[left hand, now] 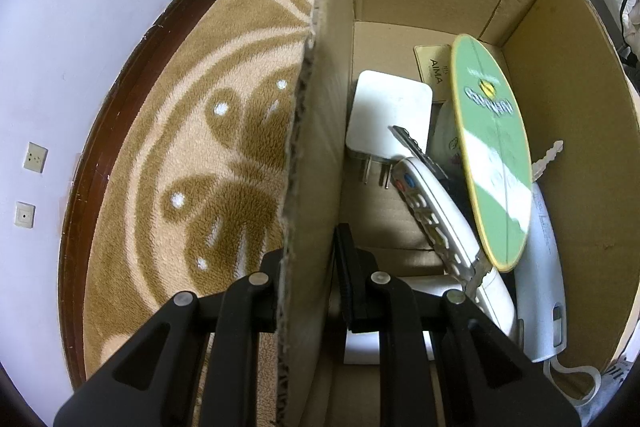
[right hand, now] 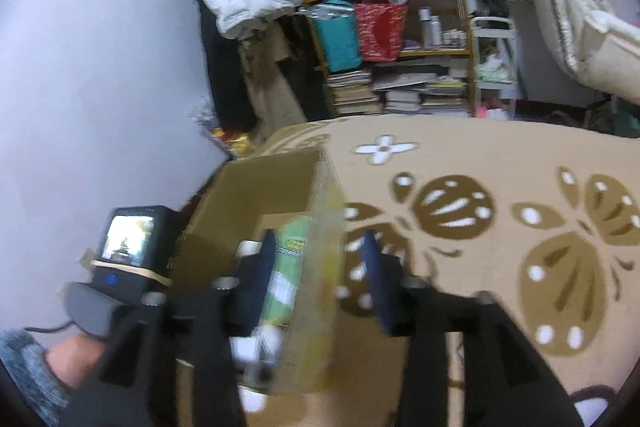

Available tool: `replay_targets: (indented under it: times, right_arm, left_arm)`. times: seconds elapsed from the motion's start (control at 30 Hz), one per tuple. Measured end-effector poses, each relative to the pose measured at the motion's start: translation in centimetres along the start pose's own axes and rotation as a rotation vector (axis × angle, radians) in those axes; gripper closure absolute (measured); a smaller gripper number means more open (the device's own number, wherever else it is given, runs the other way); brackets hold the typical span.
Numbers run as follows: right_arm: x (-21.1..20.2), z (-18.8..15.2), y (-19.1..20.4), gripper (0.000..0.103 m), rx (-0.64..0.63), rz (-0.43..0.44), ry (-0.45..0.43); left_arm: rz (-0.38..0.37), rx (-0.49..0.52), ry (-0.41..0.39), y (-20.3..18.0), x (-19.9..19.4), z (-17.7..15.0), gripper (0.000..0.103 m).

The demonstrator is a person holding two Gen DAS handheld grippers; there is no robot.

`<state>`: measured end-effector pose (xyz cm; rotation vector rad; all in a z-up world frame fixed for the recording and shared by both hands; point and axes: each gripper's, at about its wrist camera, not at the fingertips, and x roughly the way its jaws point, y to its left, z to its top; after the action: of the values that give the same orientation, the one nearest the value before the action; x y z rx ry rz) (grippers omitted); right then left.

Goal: Organize rigid objects
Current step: 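Lower the right tool onto the white rectangular device and grasp it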

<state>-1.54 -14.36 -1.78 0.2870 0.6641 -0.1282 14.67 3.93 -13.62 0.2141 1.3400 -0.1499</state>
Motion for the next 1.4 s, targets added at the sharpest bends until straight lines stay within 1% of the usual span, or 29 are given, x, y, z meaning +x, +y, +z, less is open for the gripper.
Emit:
replay_targets:
  times: [0.07, 0.1, 0.13, 0.17, 0.27, 0.3, 0.57, 0.67, 0.77, 0.83, 0.97, 1.1, 1.23, 1.3, 1.33, 1.4]
  right_arm:
    - [-0.1, -0.3, -1.0, 0.029, 0.007, -0.037, 0.000]
    - [-0.1, -0.5, -1.7, 0.025, 0.018, -0.058, 0.008]
    - [0.0, -0.6, -2.3, 0.017, 0.029, -0.072, 0.017]
    - [0.1, -0.7, -3.0, 0.011, 0.044, -0.086, 0.025]
    - [0.5, -1.4, -5.2, 0.003, 0.098, -0.130, 0.045]
    - [0.7, -1.6, -6.0, 0.002, 0.115, -0.138, 0.057]
    - [2.0, -4.2, -9.9, 0.002, 0.181, -0.220, 0.157]
    - [2.5, -5.0, -10.4, 0.002, 0.171, -0.256, 0.187]
    - [3.1, -5.9, -11.1, 0.002, 0.161, -0.299, 0.237]
    - [3.5, -6.6, -11.9, 0.002, 0.189, -0.305, 0.268]
    - [3.8, -7.9, -12.8, 0.002, 0.241, -0.290, 0.318]
    - [3.8, -8.5, -12.5, 0.002, 0.209, -0.331, 0.342]
    - [3.7, -8.8, -12.7, 0.002, 0.209, -0.358, 0.352]
    - [3.7, -9.1, -12.9, 0.002, 0.205, -0.387, 0.369]
    - [3.7, -9.2, -13.1, 0.002, 0.208, -0.396, 0.373]
    - [3.5, -9.3, -13.6, 0.009, 0.231, -0.407, 0.376]
  left_arm:
    - [-0.001, -0.001, -0.001, 0.0, 0.0, 0.0, 0.086]
    - [0.000, -0.001, -0.002, 0.0, 0.0, 0.0, 0.086]
    - [0.000, 0.000, -0.002, 0.0, 0.0, -0.1, 0.086]
    - [0.000, 0.001, -0.003, 0.0, 0.0, -0.1, 0.086]
    - [-0.003, 0.000, -0.003, -0.1, 0.0, -0.2, 0.086]
    - [-0.005, -0.002, -0.003, 0.0, 0.0, -0.2, 0.086]
    - [-0.014, -0.008, 0.003, 0.2, 0.1, 0.0, 0.086]
    - [-0.020, -0.015, 0.007, 0.4, 0.2, 0.1, 0.086]
    - [-0.009, -0.002, 0.004, 0.2, 0.2, 0.1, 0.086]
    - [-0.006, 0.000, 0.004, 0.1, 0.3, 0.1, 0.086]
    - [-0.002, 0.005, 0.002, -0.2, 0.2, 0.1, 0.086]
    - [0.006, 0.012, -0.001, -0.6, 0.2, 0.0, 0.086]
    - [0.013, 0.018, -0.003, -0.9, 0.1, -0.1, 0.086]
    - [0.016, 0.020, -0.004, -1.0, 0.1, -0.1, 0.086]
    - [0.016, 0.020, -0.004, -1.0, 0.1, -0.1, 0.086]
    - [0.014, 0.015, -0.003, -1.1, 0.1, -0.1, 0.086]
